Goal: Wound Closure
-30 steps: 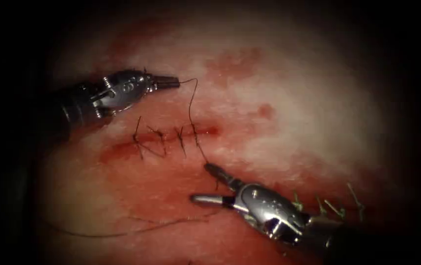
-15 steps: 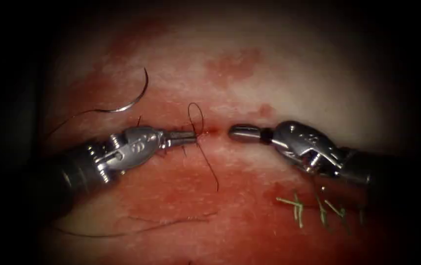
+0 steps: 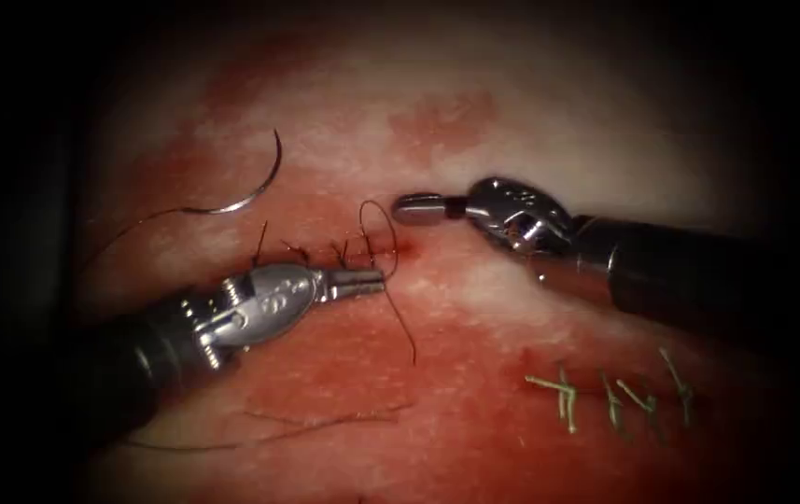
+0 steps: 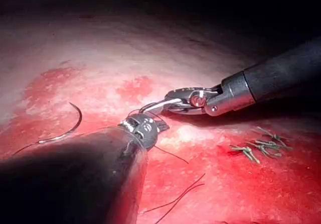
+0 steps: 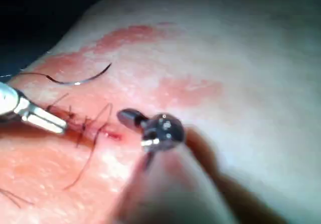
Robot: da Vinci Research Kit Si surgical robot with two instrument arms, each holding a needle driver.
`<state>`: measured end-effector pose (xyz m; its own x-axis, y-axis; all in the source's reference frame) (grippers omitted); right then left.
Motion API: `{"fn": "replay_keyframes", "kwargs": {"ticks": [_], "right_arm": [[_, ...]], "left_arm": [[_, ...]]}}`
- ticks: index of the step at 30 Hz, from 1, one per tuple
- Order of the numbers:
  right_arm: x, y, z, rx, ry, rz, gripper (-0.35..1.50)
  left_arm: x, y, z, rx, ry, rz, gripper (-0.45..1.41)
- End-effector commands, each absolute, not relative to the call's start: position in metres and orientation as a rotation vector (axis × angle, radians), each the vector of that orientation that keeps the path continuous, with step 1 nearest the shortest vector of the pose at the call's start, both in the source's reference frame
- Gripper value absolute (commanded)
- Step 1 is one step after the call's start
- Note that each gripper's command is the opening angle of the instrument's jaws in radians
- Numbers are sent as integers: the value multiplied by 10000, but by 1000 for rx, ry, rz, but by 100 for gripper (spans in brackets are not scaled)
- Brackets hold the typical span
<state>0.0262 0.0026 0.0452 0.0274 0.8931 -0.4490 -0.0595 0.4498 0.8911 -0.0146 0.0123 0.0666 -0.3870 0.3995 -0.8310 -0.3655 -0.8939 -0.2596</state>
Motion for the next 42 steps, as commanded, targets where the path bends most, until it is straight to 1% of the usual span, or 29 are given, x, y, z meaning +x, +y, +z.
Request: {"fn": "replay_keyframes", "kwargs": {"ticks": [1, 9, 19, 30, 33, 35, 42], "right_arm": [[273, 27, 453, 914, 1371, 890, -35], [291, 13, 435, 1051, 1390, 824, -33], [300, 26, 432, 1061, 1451, 843, -33], [317, 24, 437, 1204, 1412, 899, -32], [321, 23, 438, 1205, 1407, 915, -32], [321, 22, 438, 1227, 1393, 937, -35], [317, 27, 443, 1180, 1342, 973, -35]], "left_arm": [[-151, 129, 678, -1401, -30, 2297, -45], [-148, 127, 714, -1426, -10, 2312, -45], [-148, 113, 735, -1422, -6, 2339, -45], [-145, 120, 742, -1430, -16, 2341, -45], [-144, 121, 742, -1434, -10, 2344, -45], [-145, 121, 740, -1437, -5, 2339, -45], [-149, 116, 725, -1445, 15, 2349, -45]]}}
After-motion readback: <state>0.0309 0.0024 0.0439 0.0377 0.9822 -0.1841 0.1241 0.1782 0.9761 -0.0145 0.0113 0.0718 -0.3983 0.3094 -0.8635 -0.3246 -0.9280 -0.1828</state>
